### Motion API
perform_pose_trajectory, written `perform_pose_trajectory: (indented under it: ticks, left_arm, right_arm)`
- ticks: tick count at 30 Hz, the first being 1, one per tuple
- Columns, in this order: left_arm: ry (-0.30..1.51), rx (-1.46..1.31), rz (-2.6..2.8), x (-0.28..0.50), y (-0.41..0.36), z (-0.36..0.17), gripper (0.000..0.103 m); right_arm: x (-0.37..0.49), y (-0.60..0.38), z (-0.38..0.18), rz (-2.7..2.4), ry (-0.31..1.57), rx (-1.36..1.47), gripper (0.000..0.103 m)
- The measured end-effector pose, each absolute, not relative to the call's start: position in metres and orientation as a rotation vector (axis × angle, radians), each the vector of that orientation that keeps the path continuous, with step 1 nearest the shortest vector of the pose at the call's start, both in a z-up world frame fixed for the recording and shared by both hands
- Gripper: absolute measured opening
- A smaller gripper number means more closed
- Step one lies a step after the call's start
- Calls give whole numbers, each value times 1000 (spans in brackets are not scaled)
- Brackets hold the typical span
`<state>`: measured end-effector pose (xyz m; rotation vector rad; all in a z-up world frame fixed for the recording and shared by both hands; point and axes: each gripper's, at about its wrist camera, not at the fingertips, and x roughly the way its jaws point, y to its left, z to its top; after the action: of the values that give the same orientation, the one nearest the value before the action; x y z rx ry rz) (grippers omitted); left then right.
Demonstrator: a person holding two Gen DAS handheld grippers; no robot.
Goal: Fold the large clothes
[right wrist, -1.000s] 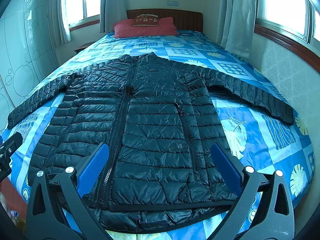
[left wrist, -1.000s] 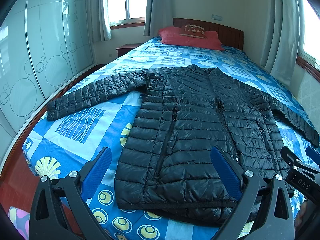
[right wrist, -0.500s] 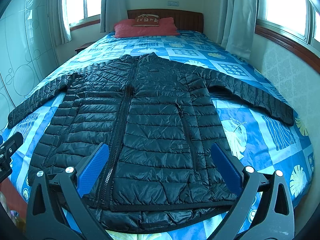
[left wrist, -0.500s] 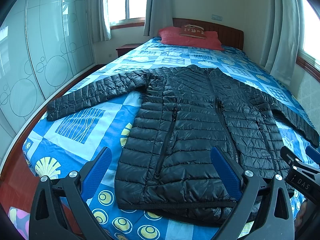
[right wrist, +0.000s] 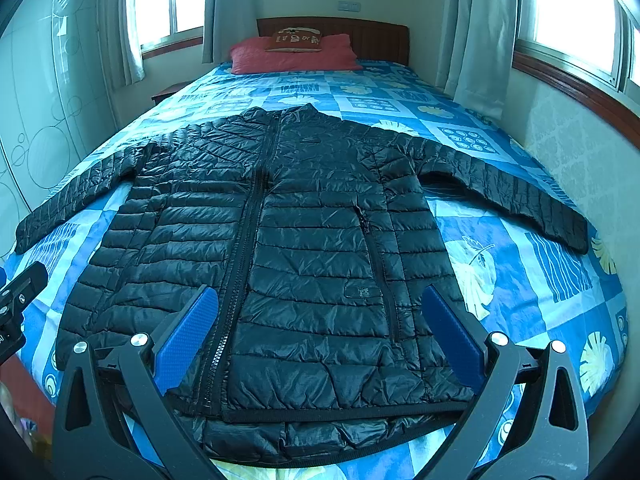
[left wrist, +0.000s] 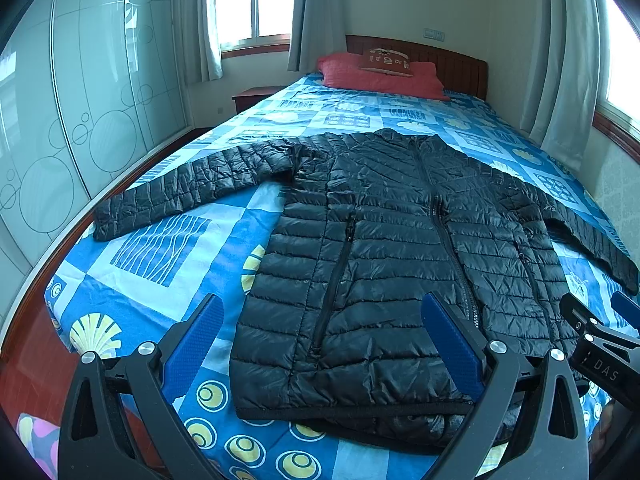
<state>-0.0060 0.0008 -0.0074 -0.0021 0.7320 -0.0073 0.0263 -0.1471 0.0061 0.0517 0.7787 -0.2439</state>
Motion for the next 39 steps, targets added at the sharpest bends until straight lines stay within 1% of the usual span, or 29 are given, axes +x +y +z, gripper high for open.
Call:
perform_pose_trajectory:
  ticks: [13, 19, 20, 21, 22, 23, 24, 28, 31, 32, 36, 39]
  left_arm:
    - [748, -11, -12, 2, 7, -12, 98]
    - [784, -53, 32, 34, 33, -27, 98]
    - [786, -57, 46, 40, 40, -29, 98]
    - [786, -60, 64, 47, 47, -32, 98]
    - [786, -64, 82, 53, 55, -36, 98]
    - [787, -72, 101, 60, 63, -39, 98]
    - [791, -90, 126, 68, 75, -44, 98]
    - [811, -157, 230, 94, 117, -63, 98]
    - [815, -185, 312, 109, 146, -76, 98]
    - [817, -196, 330, 113, 154, -80, 98]
    - [828, -232, 409, 127, 177, -92, 98]
    - [832, -228, 459, 134, 184, -100, 98]
  right_arm:
    - [31, -151, 3, -241, 773, 72, 101]
    - [37, -198, 8, -320, 734, 144, 101]
    - [38, -211, 9, -345, 725, 159, 98]
    - [38, -225, 10, -370, 719, 173, 94]
    - [40, -242, 10, -410, 718, 190, 78]
    - [40, -257, 9, -447, 716, 204, 67]
    - [40, -274, 8, -478, 712, 227, 65]
    - [36, -354, -1, -550, 676, 364, 66]
    - [31, -422, -17, -604, 648, 504, 66]
    - [25, -454, -26, -629, 622, 574, 66]
    - [11, -531, -51, -732, 569, 712, 65]
    - [6, -575, -70, -782, 537, 795, 62]
